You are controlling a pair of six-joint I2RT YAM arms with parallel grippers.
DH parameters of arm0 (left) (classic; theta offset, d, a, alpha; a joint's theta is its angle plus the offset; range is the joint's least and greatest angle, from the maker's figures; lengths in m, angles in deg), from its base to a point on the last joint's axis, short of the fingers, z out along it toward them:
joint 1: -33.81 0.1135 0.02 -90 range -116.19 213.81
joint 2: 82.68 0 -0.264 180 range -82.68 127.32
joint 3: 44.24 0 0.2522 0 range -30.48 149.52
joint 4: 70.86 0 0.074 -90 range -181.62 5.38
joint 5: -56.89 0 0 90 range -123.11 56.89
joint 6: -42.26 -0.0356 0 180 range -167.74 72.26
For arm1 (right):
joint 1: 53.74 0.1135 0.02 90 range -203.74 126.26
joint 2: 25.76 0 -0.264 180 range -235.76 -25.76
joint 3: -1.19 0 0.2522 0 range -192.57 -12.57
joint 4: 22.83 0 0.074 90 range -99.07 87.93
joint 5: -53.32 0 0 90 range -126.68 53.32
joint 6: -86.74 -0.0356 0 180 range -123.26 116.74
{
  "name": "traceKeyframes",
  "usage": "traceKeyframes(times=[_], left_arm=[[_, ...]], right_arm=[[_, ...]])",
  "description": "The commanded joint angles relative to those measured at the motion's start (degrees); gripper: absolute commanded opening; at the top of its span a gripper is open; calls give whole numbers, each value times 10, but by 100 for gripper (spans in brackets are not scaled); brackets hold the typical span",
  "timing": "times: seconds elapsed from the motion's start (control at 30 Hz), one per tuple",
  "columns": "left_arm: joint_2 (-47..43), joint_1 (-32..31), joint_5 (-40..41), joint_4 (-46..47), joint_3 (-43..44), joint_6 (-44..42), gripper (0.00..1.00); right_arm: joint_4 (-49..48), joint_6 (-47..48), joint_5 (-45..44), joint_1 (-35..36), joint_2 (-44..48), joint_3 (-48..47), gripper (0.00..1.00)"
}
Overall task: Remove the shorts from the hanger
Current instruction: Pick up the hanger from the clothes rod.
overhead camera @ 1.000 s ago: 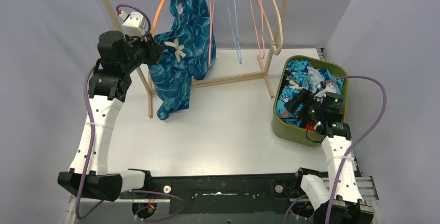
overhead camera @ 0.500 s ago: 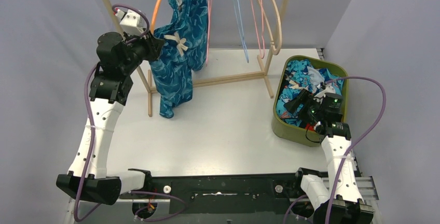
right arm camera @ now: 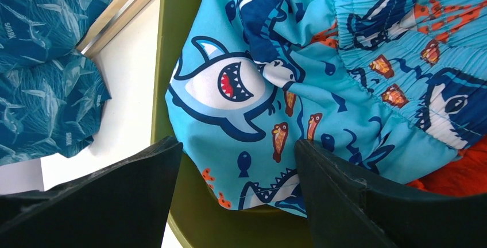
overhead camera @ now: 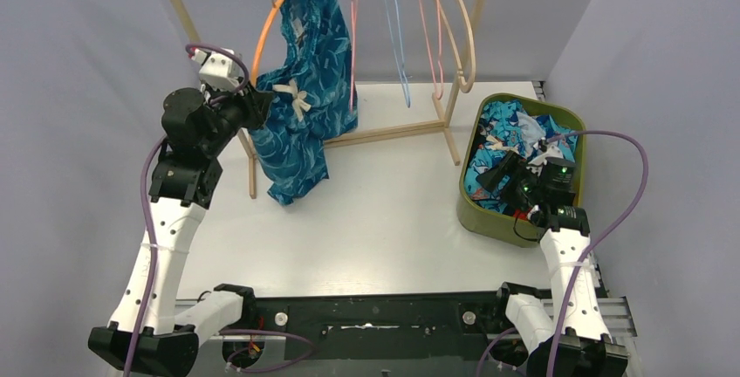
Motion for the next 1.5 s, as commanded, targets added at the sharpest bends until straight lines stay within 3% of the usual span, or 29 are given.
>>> traceKeyframes(times=[0.0,0.27,0.47,0.7,0.83,0.9,1.0,1.23,1.47], left_arm=[[-46,-1,-6,114,-20,-1,0],[-131,-1,-23,104,-175,53,0],[-226,-1,-53,72,-292,110,0],[-250,-17,-272,126,-433,209,0],[-233,-57,-289,87,-449,192,0],[-227,-83,-296,71,-451,176,0],[-196,-130,-322,92,-457,178,0],[-110,-286,-258,83,-402,122,0],[-122,-300,-250,104,-393,130,0]], right_arm=[[-19,-10,13,3,5,4,74],[-19,-8,4,3,30,-4,73],[-114,-34,58,3,94,10,75],[-230,-82,147,6,99,65,75],[-344,-174,200,10,90,87,75],[-390,-176,209,24,88,90,73],[-405,-106,213,75,94,88,72],[-362,82,153,245,108,92,71],[-310,234,185,317,120,108,68]])
